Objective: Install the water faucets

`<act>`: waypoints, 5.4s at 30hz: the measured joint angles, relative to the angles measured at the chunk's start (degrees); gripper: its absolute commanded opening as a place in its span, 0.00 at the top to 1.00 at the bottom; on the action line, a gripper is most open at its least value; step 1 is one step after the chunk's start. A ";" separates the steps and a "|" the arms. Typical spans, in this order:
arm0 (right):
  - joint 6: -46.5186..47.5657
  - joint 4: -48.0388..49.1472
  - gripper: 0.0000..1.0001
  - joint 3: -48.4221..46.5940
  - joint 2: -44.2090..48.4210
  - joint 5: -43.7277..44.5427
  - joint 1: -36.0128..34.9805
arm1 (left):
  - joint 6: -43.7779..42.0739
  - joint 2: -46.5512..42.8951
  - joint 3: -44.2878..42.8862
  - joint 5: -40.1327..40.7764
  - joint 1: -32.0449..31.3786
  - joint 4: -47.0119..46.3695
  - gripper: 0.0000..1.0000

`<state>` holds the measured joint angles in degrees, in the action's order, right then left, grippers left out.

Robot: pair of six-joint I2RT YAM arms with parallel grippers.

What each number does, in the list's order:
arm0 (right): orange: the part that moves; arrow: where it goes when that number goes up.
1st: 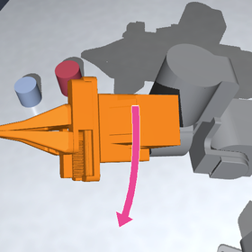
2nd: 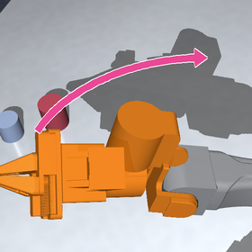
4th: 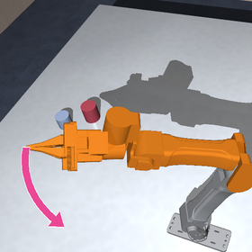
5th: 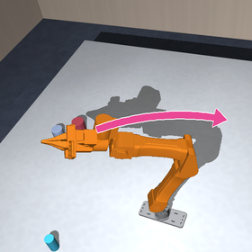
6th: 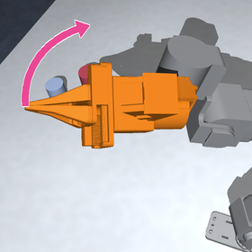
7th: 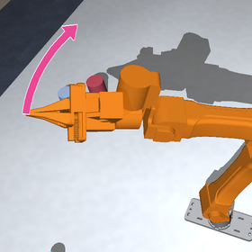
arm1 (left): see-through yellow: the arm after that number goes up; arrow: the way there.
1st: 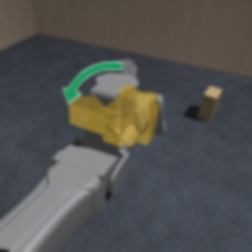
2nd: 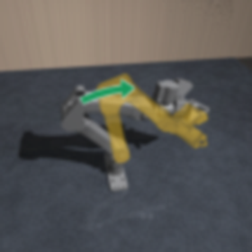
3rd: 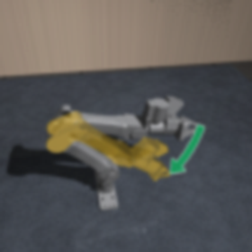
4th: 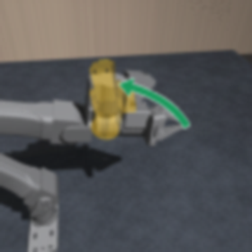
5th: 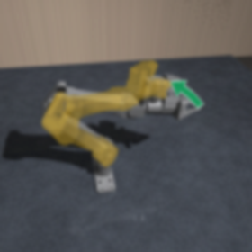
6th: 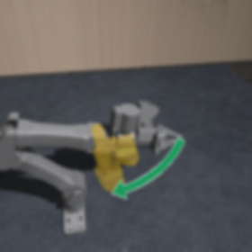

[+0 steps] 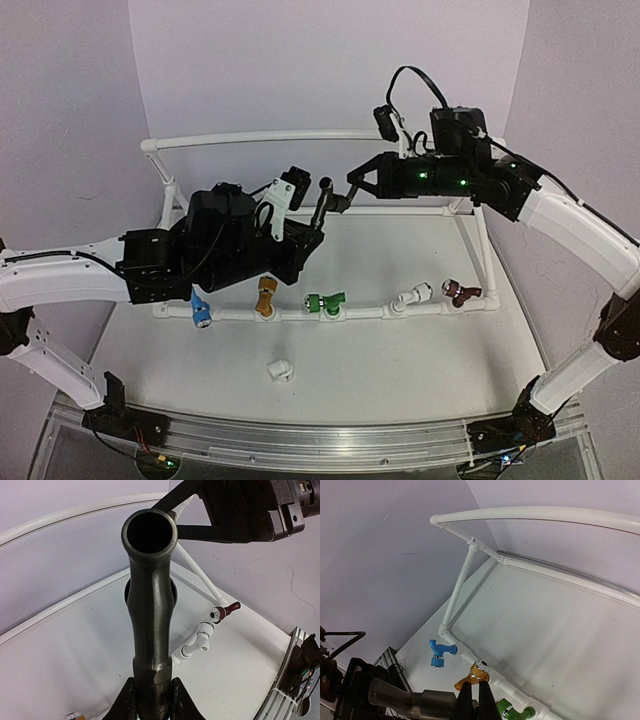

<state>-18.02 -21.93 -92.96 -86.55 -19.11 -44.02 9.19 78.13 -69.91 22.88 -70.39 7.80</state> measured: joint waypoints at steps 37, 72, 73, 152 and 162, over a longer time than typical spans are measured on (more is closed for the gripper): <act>43.11 -21.12 0.42 3.11 3.06 -38.32 -0.90 | -1.92 0.71 -9.15 -41.54 4.30 26.65 1.00; 41.63 -22.55 1.00 4.25 -0.87 -38.58 -4.92 | -4.91 2.18 -10.81 -46.20 4.80 28.93 0.33; 41.43 -22.74 1.00 4.25 -0.87 -38.15 -4.80 | -4.69 1.43 -10.03 -45.61 4.94 27.98 0.30; 16.51 -1.65 0.55 10.05 1.65 -48.88 1.73 | -1.19 -1.16 -5.81 -62.38 14.08 12.79 1.00; 19.49 -3.77 0.66 11.02 1.65 -48.24 -0.97 | -1.88 -0.92 -5.81 -61.93 14.09 13.25 1.00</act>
<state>1.47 -25.70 -81.93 -84.90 -67.34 -44.99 7.31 77.21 -75.72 -39.05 -56.30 21.06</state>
